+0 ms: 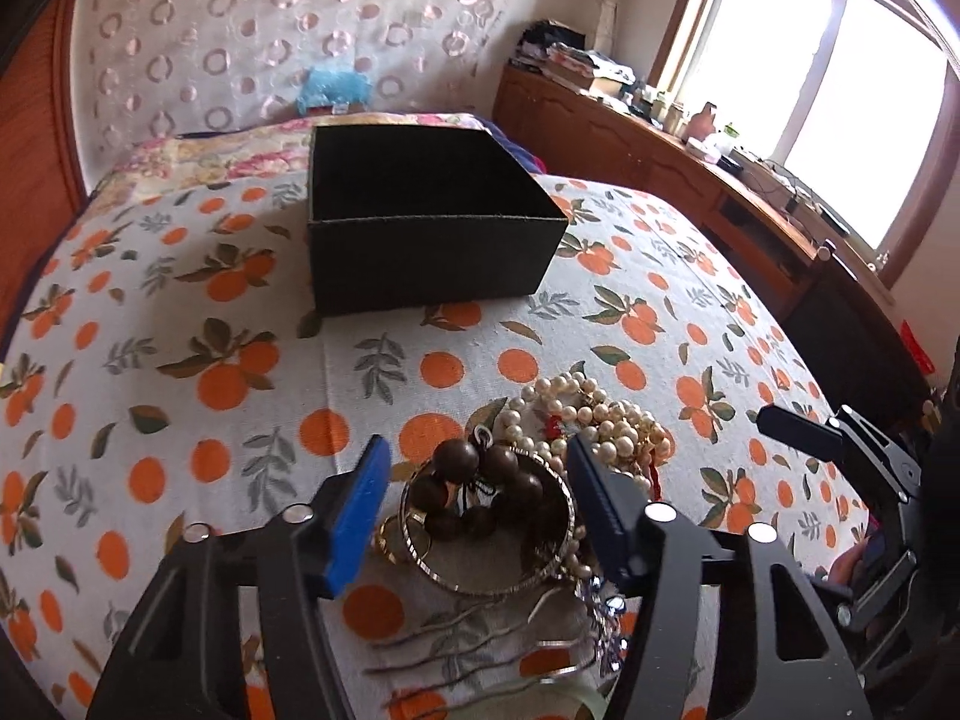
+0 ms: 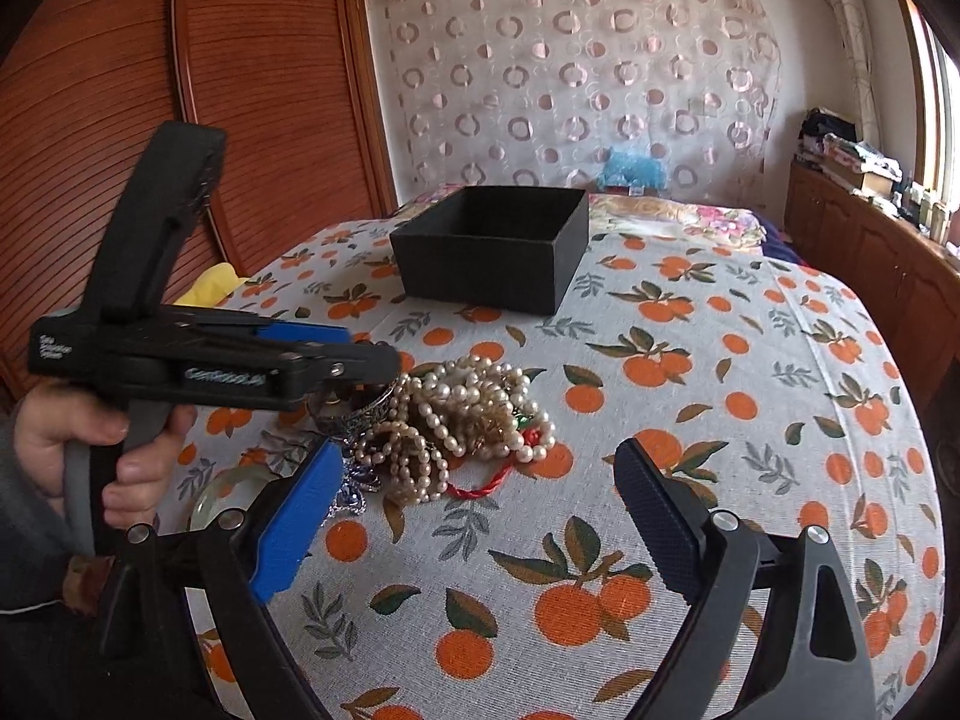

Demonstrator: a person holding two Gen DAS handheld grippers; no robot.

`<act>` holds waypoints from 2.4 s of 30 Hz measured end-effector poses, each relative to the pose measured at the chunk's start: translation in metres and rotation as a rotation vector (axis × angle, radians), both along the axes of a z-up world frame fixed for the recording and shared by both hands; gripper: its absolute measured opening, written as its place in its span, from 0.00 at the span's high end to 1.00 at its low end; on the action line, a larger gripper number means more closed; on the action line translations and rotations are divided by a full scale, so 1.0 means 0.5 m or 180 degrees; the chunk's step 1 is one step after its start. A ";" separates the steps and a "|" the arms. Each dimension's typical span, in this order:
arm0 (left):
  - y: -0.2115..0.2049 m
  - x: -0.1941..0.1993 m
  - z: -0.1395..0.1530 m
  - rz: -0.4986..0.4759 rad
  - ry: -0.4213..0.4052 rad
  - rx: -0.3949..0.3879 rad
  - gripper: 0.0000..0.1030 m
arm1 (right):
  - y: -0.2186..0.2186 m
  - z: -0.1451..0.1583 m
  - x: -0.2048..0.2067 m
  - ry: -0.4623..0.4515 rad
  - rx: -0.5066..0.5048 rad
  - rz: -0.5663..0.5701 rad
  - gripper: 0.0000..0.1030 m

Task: Organize jewelry
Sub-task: 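Grasp the brown wooden bead bracelet with the left tool while the right tool approaches the silver bangle, then lift the bead bracelet with the left tool while the right tool grasps and lifts the silver bangle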

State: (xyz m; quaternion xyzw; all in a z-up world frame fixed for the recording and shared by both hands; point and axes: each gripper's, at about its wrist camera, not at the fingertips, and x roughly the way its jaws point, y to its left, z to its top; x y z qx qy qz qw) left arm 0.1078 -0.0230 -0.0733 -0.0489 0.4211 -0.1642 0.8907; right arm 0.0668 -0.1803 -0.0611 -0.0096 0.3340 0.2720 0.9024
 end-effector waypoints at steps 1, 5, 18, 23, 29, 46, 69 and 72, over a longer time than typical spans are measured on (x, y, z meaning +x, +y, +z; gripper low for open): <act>-0.001 0.004 -0.003 -0.0016 0.0018 -0.0008 0.50 | 0.001 -0.002 0.002 0.0025 0.0009 0.0016 0.10; -0.003 0.009 -0.009 -0.0059 0.0016 -0.0024 0.56 | 0.004 -0.004 0.007 0.0065 0.0009 0.0062 0.09; 0.016 -0.037 0.052 -0.0023 -0.0337 0.0015 1.00 | 0.008 -0.010 0.017 0.0078 -0.0050 0.0102 0.09; 0.026 -0.050 0.070 -0.0025 -0.0404 0.0003 1.00 | 0.006 -0.009 0.020 0.0080 -0.0066 0.0106 0.10; 0.019 -0.051 0.052 -0.0175 -0.0253 0.0195 0.86 | 0.005 -0.009 0.025 0.0078 -0.0065 0.0115 0.10; -0.017 -0.015 -0.002 -0.0341 -0.0181 0.0685 0.88 | -0.005 -0.016 0.023 0.0090 -0.0048 0.0082 0.09; 0.045 -0.092 0.160 0.0093 -0.0974 0.0270 0.88 | 0.005 -0.004 0.056 0.0050 -0.0201 0.0120 0.10; 0.054 -0.102 0.179 0.0128 -0.1050 0.0263 0.88 | 0.009 -0.005 0.061 0.0083 -0.0189 0.0178 0.15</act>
